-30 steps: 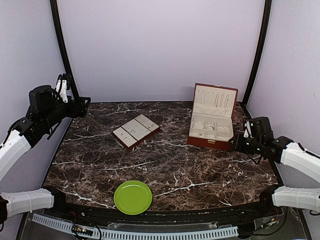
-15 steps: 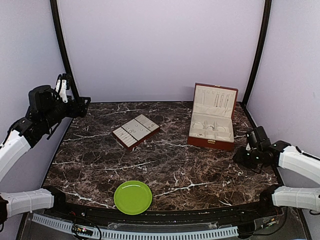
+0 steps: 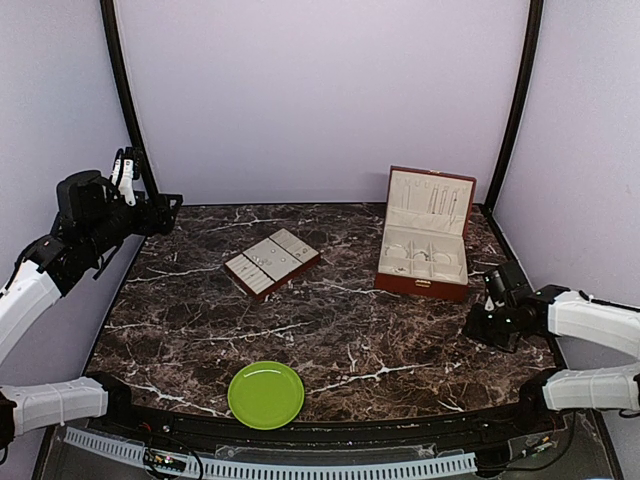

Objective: Organize the mixed jewelry
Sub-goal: Pick up the bangle from the center of the board.

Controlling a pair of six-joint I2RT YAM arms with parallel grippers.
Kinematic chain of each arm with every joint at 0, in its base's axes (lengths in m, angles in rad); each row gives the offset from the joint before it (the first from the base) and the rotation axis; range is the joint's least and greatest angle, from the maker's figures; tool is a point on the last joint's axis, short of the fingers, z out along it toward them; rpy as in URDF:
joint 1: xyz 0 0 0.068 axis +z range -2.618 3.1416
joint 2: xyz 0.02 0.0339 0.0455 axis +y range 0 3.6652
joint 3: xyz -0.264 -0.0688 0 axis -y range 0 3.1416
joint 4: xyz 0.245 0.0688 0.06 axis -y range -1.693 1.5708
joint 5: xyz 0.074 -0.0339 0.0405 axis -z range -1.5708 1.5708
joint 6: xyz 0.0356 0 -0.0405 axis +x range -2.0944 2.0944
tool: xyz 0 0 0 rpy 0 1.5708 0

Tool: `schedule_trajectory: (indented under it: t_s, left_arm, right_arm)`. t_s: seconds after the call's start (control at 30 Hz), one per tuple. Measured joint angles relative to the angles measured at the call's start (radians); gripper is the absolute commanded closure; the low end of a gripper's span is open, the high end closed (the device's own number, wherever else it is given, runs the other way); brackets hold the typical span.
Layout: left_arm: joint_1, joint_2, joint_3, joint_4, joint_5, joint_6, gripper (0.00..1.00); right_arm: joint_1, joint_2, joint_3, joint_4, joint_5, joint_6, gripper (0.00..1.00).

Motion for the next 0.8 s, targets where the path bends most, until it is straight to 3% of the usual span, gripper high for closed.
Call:
schedule_trajectory:
  t_s: [0.8]
  left_arm:
    - [0.000,0.000,0.000,0.000,0.003,-0.003,0.01]
  right_arm:
    - [0.043,0.166,0.040,0.022,0.087,-0.050,0.86]
